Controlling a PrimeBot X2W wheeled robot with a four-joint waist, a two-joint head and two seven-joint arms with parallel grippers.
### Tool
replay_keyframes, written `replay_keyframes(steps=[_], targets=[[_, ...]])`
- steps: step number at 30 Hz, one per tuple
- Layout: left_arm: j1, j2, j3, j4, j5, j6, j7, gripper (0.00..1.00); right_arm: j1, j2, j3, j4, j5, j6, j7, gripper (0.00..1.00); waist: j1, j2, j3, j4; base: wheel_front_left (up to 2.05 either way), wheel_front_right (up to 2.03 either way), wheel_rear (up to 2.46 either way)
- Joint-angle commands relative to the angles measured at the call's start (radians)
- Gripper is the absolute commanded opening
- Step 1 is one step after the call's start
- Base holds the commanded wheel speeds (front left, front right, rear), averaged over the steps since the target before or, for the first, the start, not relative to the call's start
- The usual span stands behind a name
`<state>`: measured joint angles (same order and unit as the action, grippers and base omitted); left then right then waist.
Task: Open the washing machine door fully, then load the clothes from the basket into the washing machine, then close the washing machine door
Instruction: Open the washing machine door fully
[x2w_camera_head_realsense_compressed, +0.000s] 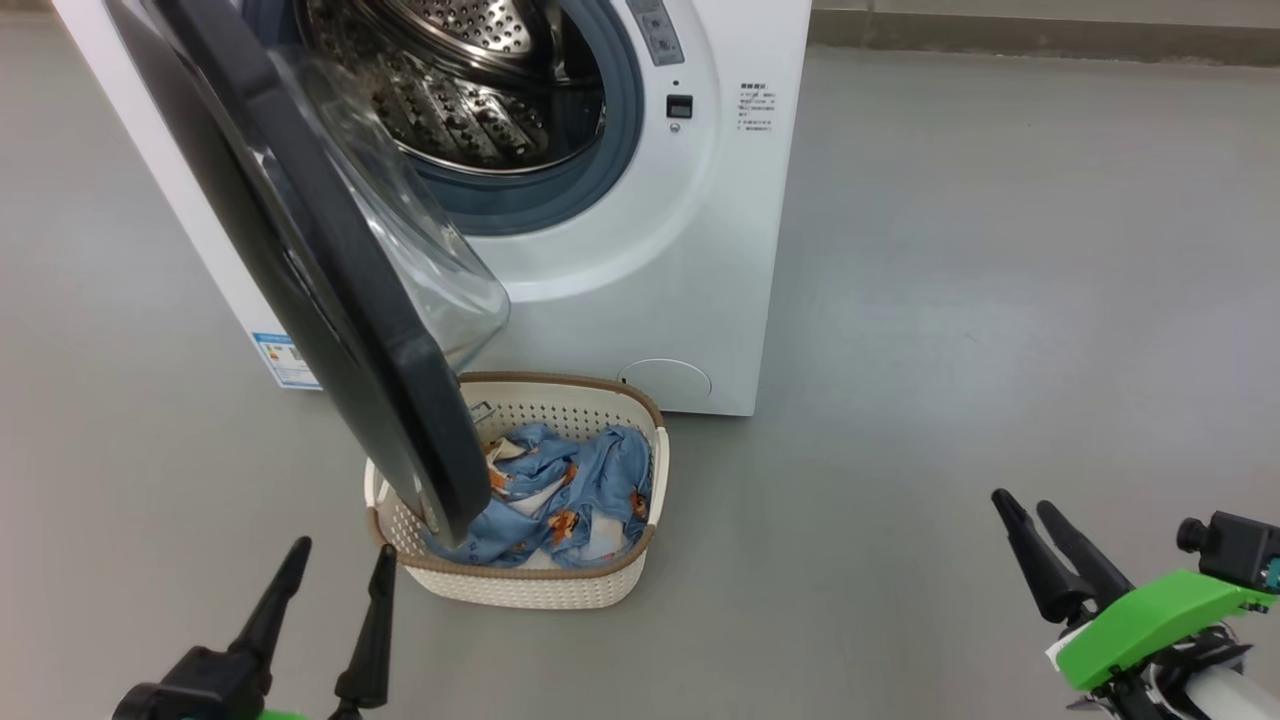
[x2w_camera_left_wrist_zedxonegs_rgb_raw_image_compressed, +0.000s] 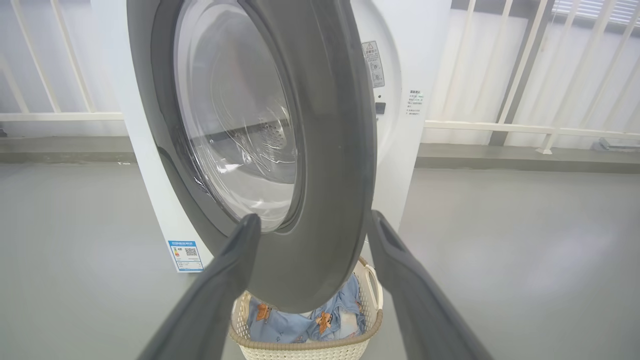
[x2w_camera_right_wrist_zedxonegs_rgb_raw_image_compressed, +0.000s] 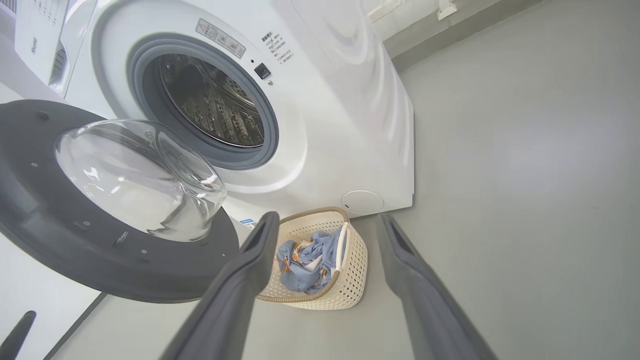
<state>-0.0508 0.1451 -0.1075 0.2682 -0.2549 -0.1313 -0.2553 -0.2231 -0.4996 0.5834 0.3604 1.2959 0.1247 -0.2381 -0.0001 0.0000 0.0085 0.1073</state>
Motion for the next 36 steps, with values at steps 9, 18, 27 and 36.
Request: replay_keyframes(steps=[9,18,27,36], targets=[[-0.004,0.009,0.056,-0.043,0.02,0.001,-0.006,1.0,0.117,0.082,-0.264,-0.086,-0.279,0.006,-0.023,1.0,0.0001,0.0,0.0,-0.006,0.0,0.0,0.0],[-0.005,0.005,0.052,-0.045,0.026,0.001,-0.006,1.0,0.237,0.194,-0.436,-0.183,-0.545,0.006,-0.024,1.0,0.0001,0.0,-0.002,-0.002,0.0,0.0,0.0],[-0.012,0.006,0.051,-0.044,0.027,0.001,-0.006,1.0,0.273,0.216,-0.45,-0.206,-0.723,0.006,-0.024,1.0,0.0001,0.0,0.009,0.003,0.0,0.0,0.0],[-0.019,0.005,0.045,-0.036,0.03,0.001,-0.006,1.0,0.28,0.21,-0.442,-0.203,-0.868,0.006,-0.024,1.0,0.0001,0.0,0.011,0.007,0.0,0.0,0.0]])
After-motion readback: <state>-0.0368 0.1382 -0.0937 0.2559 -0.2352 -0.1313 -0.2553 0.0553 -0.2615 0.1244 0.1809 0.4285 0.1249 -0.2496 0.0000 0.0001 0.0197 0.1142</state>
